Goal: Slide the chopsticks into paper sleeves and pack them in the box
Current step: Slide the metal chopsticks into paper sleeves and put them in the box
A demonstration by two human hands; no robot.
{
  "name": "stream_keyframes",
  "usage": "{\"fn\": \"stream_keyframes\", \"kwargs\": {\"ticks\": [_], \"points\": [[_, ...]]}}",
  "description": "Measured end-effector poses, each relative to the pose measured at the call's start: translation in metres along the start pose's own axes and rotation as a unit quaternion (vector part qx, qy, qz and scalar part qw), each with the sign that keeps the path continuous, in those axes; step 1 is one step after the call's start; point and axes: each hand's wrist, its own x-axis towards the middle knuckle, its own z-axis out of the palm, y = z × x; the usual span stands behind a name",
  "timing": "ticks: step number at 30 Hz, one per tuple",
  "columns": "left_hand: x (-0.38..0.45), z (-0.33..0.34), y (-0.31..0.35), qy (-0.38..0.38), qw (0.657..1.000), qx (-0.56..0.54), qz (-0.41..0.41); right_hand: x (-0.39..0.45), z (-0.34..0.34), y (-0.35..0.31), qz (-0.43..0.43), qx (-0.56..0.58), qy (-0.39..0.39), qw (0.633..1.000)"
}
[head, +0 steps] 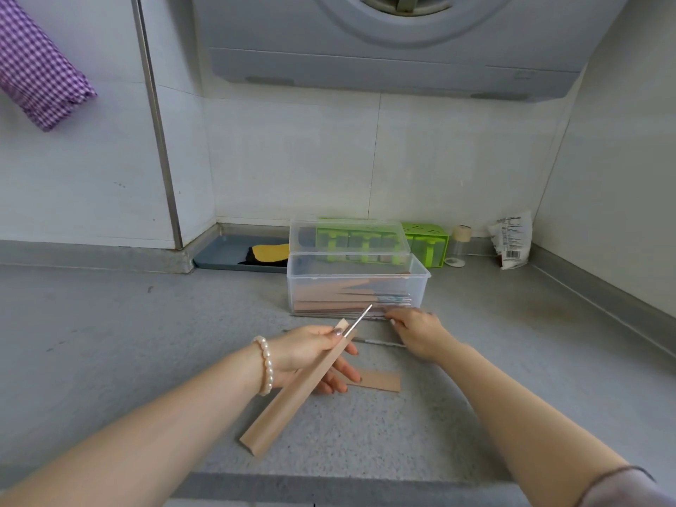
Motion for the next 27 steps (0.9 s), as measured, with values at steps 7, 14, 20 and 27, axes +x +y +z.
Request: {"fn": "stream_keyframes", "kwargs": {"ticks": [7,14,20,27], "points": [[0.007,-0.004,0.002,-0.004,1.000,-0.014,-0.003,0.002,-0.020,0.010,0.061,0.173,0.125,0.975],[0.010,-0.001,0.003,-0.010,1.000,-0.016,-0.007,-0.001,-0.022,0.016,0.082,0.167,0.020,0.982],[0.008,-0.001,0.000,-0.005,1.000,-0.017,-0.009,-0.009,-0.020,0.014,0.034,0.229,0.001,0.973],[0.007,0.001,-0.002,-0.005,1.000,-0.018,-0.008,-0.020,-0.020,0.017,0.019,0.239,0.004,0.971]]}}
